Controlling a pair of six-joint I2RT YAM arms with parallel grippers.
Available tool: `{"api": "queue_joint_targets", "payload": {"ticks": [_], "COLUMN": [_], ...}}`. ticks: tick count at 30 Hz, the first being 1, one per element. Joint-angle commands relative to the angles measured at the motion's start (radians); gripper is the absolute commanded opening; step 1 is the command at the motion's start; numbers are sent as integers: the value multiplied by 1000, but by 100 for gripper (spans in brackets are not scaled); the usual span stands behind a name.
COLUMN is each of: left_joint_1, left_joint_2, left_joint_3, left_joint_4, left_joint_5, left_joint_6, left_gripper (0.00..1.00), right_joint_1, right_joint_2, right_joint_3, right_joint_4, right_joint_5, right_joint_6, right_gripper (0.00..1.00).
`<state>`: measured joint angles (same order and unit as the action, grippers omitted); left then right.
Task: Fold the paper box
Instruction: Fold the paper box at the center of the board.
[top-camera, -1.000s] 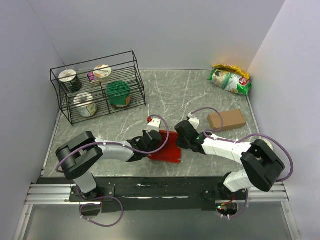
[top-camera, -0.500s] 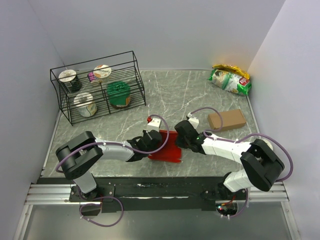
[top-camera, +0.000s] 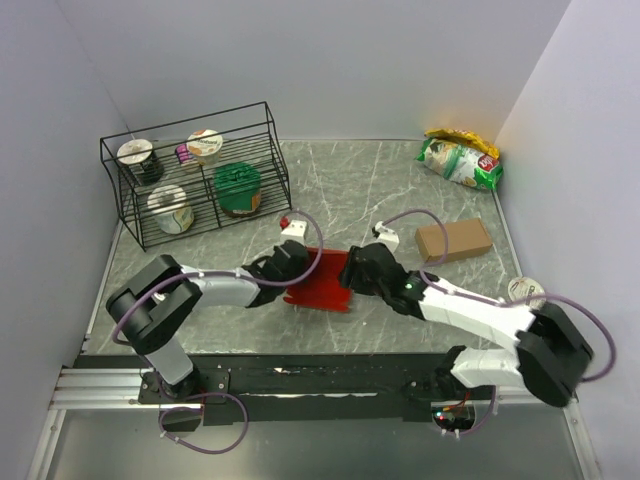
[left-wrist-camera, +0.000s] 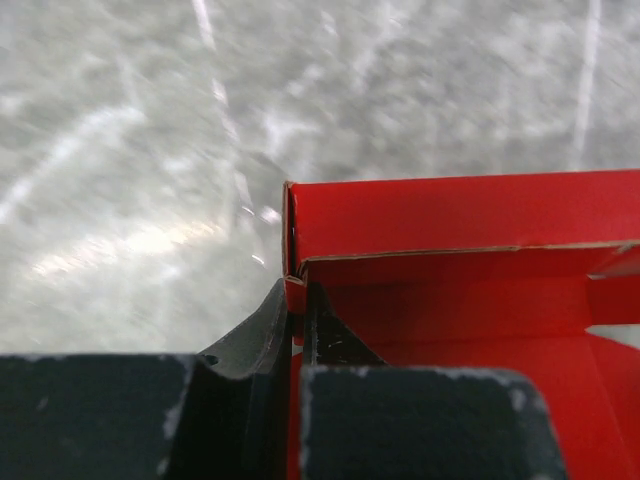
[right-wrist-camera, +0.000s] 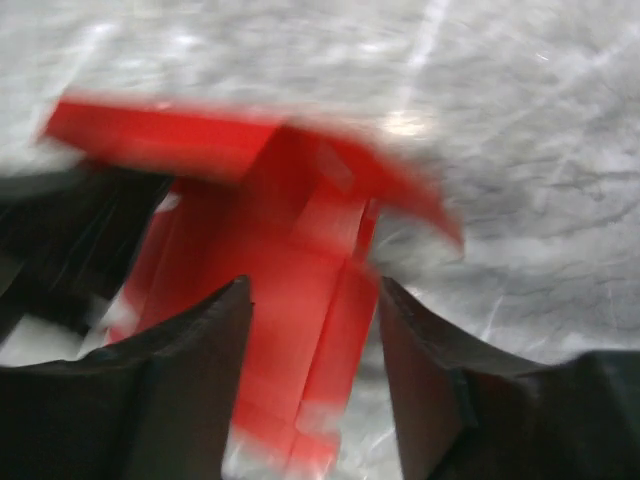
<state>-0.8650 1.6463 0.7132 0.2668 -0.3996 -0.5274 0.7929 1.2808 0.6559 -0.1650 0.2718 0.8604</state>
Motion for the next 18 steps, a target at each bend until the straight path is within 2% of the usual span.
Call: {"api": "queue_joint_targets", "payload": {"ticks": [1, 5, 8, 9, 11, 13, 15, 18], "left_joint_1": [84, 130, 150, 156, 162, 176, 193, 207], "left_joint_2": [-5, -22, -54, -63, -91, -103, -121, -141], "left_joint_3": [63, 62, 25, 14, -10, -34, -52, -69], "left_joint_4": [-46, -37, 9, 21, 69, 92, 104, 123], "left_joint_5": [112, 186, 287, 318, 387, 415, 450, 464], "left_joint_6": [79, 115, 144, 150, 158, 142, 123, 78], "left_gripper": [1, 1, 1, 1, 1, 1, 1, 1], "right_joint_1": [61, 56, -61, -161, -248, -340, -383, -405], "right_joint_2": [-209, -346, -377, -371, -339, -275, -218, -109], "right_joint_3": [-58, -61, -16, 3, 17, 40, 62, 82], "right_joint_4": [53, -14, -77, -83, -62, -39, -25, -11], "right_joint_5": [-26, -56, -146, -185, -297, -334, -387, -369], "right_joint_6": [-156, -202, -276, -290, -320, -360, -383, -394], "right_gripper": [67, 75, 71, 65, 62, 61, 60, 57]}}
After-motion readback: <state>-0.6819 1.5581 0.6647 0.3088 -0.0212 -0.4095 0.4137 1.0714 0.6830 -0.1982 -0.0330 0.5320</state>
